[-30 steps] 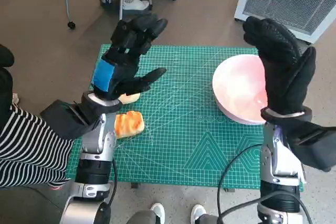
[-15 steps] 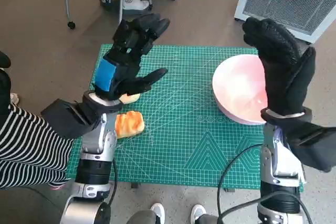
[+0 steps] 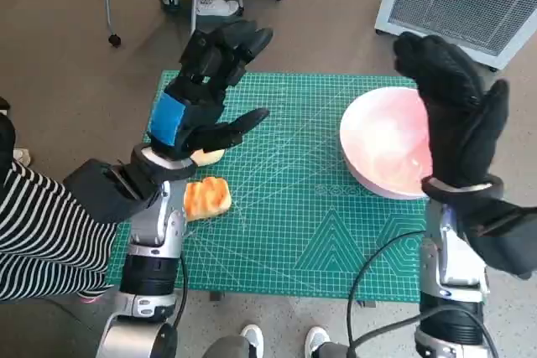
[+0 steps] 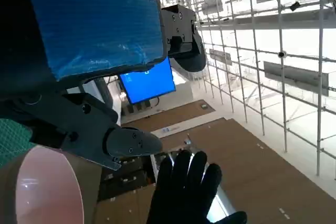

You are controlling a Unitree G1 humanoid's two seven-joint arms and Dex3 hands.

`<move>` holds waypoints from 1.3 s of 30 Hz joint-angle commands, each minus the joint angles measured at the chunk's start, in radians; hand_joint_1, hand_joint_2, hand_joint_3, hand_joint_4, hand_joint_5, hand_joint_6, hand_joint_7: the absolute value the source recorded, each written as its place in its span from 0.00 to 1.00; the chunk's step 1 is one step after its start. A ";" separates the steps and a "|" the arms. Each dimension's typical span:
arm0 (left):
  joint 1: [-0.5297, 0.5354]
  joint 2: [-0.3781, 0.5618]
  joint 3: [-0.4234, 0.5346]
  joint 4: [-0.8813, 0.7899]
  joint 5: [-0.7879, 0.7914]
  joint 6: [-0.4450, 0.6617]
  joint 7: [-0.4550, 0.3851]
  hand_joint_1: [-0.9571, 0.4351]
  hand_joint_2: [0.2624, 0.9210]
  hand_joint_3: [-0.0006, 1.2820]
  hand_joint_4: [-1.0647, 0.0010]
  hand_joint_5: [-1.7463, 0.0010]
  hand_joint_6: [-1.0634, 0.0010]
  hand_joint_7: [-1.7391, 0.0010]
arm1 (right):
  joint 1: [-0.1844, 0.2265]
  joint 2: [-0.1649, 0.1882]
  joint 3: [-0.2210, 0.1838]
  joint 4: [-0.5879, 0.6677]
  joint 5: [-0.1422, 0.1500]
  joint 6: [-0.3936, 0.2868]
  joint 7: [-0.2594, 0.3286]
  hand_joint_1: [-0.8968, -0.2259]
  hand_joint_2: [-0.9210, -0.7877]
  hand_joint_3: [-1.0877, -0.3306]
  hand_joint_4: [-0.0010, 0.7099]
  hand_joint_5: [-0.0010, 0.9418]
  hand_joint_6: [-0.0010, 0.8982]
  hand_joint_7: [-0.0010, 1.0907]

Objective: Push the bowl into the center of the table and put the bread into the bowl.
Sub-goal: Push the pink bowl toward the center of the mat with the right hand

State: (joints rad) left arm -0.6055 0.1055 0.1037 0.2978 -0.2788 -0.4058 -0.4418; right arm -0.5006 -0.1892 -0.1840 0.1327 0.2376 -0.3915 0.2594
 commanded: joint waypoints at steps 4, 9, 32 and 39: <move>0.002 -0.007 0.006 0.004 -0.019 0.005 0.000 0.62 0.90 0.23 0.86 0.81 1.00 0.55 | -0.001 -0.058 -0.085 0.119 -0.003 -0.051 -0.021 0.31 0.00 0.48 0.30 0.00 0.17 0.29; 0.002 -0.009 0.007 0.007 -0.018 0.004 0.005 0.62 0.90 0.23 0.86 0.81 1.00 0.55 | -0.018 -0.088 -0.122 0.203 -0.048 -0.091 -0.080 0.33 0.00 0.41 0.28 0.00 0.14 0.28; 0.006 -0.005 0.013 0.010 -0.008 -0.003 0.014 0.62 0.91 0.22 0.85 0.81 1.00 0.55 | -0.128 -0.177 -0.238 0.778 -0.032 -0.144 -0.160 0.45 0.00 0.25 0.19 0.01 0.05 0.31; 0.006 -0.001 0.017 0.016 -0.004 -0.010 0.015 0.62 0.91 0.22 0.85 0.81 1.00 0.55 | -0.156 -0.182 -0.230 0.932 -0.038 -0.118 -0.156 0.48 0.00 0.21 0.19 0.01 0.05 0.31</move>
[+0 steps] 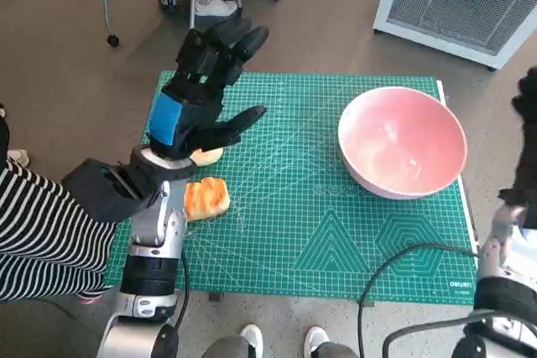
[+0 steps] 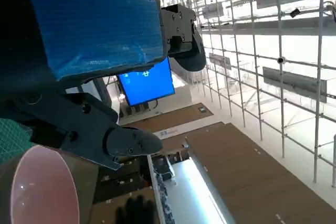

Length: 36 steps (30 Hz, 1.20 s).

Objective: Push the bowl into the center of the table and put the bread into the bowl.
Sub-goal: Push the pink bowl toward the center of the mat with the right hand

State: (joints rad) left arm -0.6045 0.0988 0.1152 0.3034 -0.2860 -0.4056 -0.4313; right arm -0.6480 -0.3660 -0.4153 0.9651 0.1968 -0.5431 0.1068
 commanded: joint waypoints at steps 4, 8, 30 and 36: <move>0.008 0.009 0.007 0.012 0.005 -0.017 0.003 0.61 0.91 0.21 0.85 0.82 1.00 0.55 | -0.024 0.002 -0.001 0.164 0.013 0.064 0.010 0.49 0.00 0.21 0.20 0.01 0.05 0.31; 0.011 0.013 0.011 0.016 0.003 -0.021 -0.003 0.61 0.92 0.21 0.84 0.82 1.00 0.56 | -0.037 0.019 -0.010 0.202 0.031 0.090 0.023 0.50 0.00 0.22 0.19 0.01 0.07 0.30; 0.037 0.036 0.023 -0.010 0.001 -0.011 -0.008 0.60 1.00 0.13 0.78 0.90 0.99 0.57 | -0.096 0.140 0.016 0.256 0.043 0.132 0.115 0.44 0.00 0.30 0.23 0.01 0.14 0.21; 0.042 0.042 0.026 -0.010 0.013 -0.022 0.002 0.59 1.00 0.13 0.76 0.91 0.99 0.58 | -0.109 0.160 0.047 0.251 0.022 0.123 0.126 0.45 0.00 0.28 0.22 0.00 0.15 0.21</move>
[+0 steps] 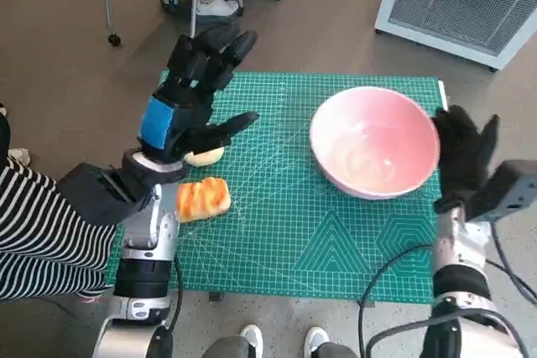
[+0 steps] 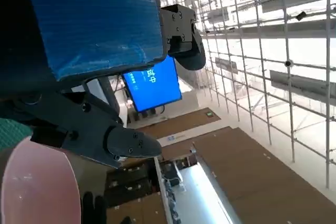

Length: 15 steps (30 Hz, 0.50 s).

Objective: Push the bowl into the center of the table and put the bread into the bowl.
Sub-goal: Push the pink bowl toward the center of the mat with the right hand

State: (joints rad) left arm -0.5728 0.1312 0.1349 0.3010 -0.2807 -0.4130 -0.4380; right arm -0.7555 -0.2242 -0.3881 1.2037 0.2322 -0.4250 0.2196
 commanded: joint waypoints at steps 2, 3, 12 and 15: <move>0.012 0.011 0.006 -0.005 0.010 -0.019 0.011 0.59 1.00 0.13 0.76 0.91 0.99 0.58 | -0.004 0.022 0.027 0.011 -0.016 0.002 0.017 0.45 0.00 0.27 0.22 0.00 0.15 0.20; 0.012 0.013 0.007 -0.002 0.012 -0.023 0.012 0.59 1.00 0.13 0.75 0.92 0.98 0.59 | -0.008 0.025 0.032 0.009 -0.017 0.001 0.022 0.45 0.00 0.26 0.22 0.00 0.15 0.20; 0.019 0.019 0.006 0.008 0.021 -0.042 0.026 0.59 1.00 0.12 0.73 0.95 0.96 0.61 | -0.023 0.055 0.078 -0.006 -0.032 -0.026 0.033 0.48 0.00 0.21 0.22 0.00 0.14 0.19; 0.019 0.020 0.006 0.013 0.021 -0.046 0.031 0.58 1.00 0.12 0.73 0.96 0.95 0.62 | -0.028 0.065 0.093 -0.009 -0.039 -0.035 0.033 0.46 0.00 0.21 0.22 0.00 0.14 0.18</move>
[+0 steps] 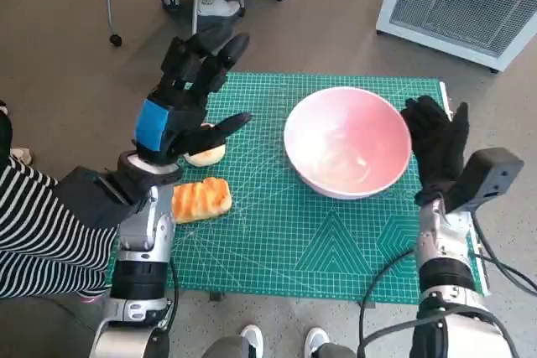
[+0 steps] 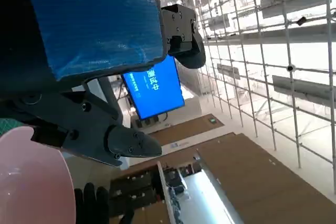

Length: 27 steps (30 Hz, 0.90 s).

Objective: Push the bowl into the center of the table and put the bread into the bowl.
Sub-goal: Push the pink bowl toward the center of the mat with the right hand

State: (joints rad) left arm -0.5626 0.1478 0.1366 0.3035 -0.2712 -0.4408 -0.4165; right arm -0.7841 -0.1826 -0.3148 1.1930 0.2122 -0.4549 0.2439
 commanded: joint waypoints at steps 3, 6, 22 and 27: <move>0.009 0.003 0.004 0.012 0.012 -0.020 0.013 0.58 1.00 0.12 0.72 0.96 0.95 0.62 | -0.003 0.033 0.027 -0.001 -0.023 -0.011 0.012 0.44 0.00 0.21 0.22 0.00 0.14 0.18; 0.009 0.003 0.003 0.014 0.012 -0.022 0.016 0.58 1.00 0.12 0.72 0.96 0.94 0.62 | -0.011 0.049 0.031 -0.005 -0.023 -0.017 0.017 0.43 0.00 0.21 0.21 0.00 0.13 0.17; 0.007 -0.006 -0.002 0.028 0.004 -0.034 0.013 0.58 1.00 0.12 0.71 0.97 0.93 0.63 | -0.017 0.060 0.071 -0.025 -0.042 -0.023 0.028 0.44 0.00 0.21 0.18 0.00 0.13 0.16; 0.005 -0.008 -0.003 0.034 0.002 -0.036 0.013 0.58 1.00 0.12 0.71 0.97 0.93 0.64 | -0.001 0.027 0.072 -0.092 -0.040 -0.047 0.027 0.43 0.00 0.22 0.19 0.01 0.13 0.16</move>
State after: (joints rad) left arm -0.5613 0.1461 0.1337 0.3334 -0.2708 -0.4617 -0.4039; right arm -0.8114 -0.1243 -0.2445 1.1366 0.1834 -0.4901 0.2660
